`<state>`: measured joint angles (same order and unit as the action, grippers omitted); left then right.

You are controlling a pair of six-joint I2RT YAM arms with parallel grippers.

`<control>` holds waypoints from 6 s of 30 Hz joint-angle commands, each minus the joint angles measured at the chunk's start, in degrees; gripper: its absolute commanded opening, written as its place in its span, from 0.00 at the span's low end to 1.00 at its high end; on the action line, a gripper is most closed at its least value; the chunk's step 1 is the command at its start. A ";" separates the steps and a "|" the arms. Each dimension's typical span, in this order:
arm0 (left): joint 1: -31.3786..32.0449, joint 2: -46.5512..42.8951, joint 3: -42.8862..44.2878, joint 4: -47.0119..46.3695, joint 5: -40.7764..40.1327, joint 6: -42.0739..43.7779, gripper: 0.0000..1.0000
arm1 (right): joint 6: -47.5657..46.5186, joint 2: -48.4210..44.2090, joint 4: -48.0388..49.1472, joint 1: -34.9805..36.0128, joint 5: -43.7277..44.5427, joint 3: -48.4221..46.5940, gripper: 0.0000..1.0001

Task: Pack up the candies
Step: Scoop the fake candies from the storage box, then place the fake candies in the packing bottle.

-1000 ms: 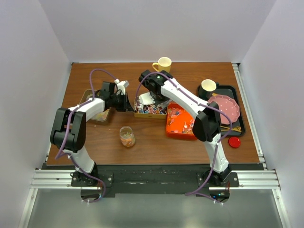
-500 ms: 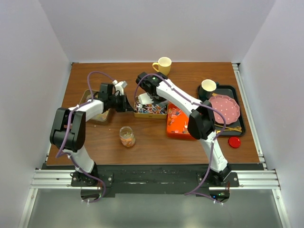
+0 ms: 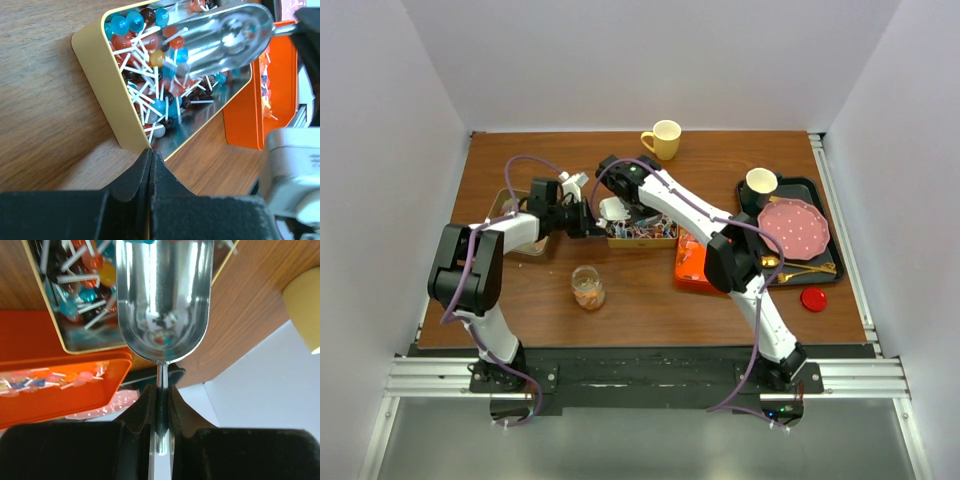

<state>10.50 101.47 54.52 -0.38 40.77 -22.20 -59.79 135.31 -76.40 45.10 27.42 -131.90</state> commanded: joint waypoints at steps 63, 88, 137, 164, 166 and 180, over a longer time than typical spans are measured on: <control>-5.93 -3.38 11.13 21.21 14.42 16.22 0.29 | -1.82 -18.23 22.17 -11.44 -36.21 28.45 0.00; -17.53 -22.10 -2.40 15.42 -1.83 11.22 0.37 | -10.70 -25.71 2.15 2.09 -22.77 16.76 0.00; -17.97 -31.42 -10.05 12.60 -6.23 10.68 0.51 | -8.24 -18.59 -11.40 19.23 5.71 9.28 0.00; -17.97 -32.04 -11.72 8.03 -0.35 9.28 0.57 | -8.32 -20.08 -10.35 19.76 9.32 11.84 0.00; -17.97 -31.69 -11.63 7.77 -0.34 8.92 0.57 | -8.68 -20.08 -10.43 19.85 10.11 11.66 0.00; -17.97 -31.24 -11.02 5.39 3.78 7.08 0.57 | -7.46 -20.35 -12.02 20.29 8.63 10.87 0.00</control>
<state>-7.11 71.13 43.00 8.91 40.47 -13.08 -67.96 117.16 -76.60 65.25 36.38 -120.18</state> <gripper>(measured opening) 0.571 0.111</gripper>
